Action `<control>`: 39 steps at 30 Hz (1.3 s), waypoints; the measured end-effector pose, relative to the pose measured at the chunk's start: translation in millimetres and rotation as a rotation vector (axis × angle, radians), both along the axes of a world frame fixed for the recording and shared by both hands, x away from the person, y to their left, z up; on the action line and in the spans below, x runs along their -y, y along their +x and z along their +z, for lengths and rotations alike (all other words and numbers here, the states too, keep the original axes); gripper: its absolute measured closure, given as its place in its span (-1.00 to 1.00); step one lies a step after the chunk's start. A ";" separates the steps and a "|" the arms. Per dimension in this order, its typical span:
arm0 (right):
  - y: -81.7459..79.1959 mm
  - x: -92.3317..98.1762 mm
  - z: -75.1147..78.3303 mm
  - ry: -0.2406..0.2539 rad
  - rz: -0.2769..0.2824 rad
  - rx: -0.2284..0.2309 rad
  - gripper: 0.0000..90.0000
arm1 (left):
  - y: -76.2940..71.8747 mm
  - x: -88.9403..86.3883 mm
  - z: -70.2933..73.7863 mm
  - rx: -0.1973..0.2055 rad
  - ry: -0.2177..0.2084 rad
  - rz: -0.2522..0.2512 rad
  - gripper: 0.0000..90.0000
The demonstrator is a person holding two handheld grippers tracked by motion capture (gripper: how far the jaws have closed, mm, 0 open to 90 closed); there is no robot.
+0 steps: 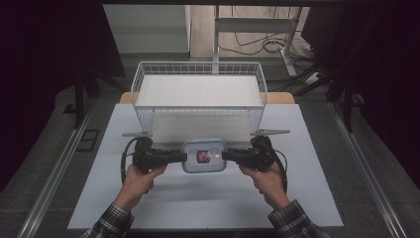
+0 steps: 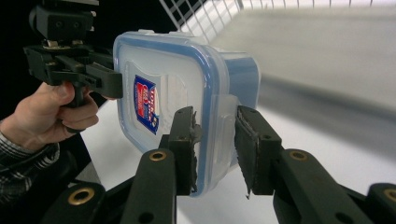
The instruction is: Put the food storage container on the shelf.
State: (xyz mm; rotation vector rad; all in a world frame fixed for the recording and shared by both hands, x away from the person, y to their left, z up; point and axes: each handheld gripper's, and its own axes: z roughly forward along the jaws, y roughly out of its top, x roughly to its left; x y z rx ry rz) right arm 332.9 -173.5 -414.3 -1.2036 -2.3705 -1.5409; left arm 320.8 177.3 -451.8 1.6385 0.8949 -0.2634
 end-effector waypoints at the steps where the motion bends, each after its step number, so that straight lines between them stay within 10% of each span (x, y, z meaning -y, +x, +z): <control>1: 1.9 -0.6 3.4 0.000 -0.001 0.006 0.51 | 3.2 -1.1 4.5 0.004 -0.003 0.001 0.34; 18: 48.6 -13.4 70.2 0.038 -0.036 0.027 0.50 | 50.7 -12.0 82.3 0.041 -0.025 0.061 0.34; 39: 102.9 -22.6 107.9 0.027 -0.132 0.051 0.51 | 113.7 -14.1 113.5 0.033 -0.048 0.089 0.34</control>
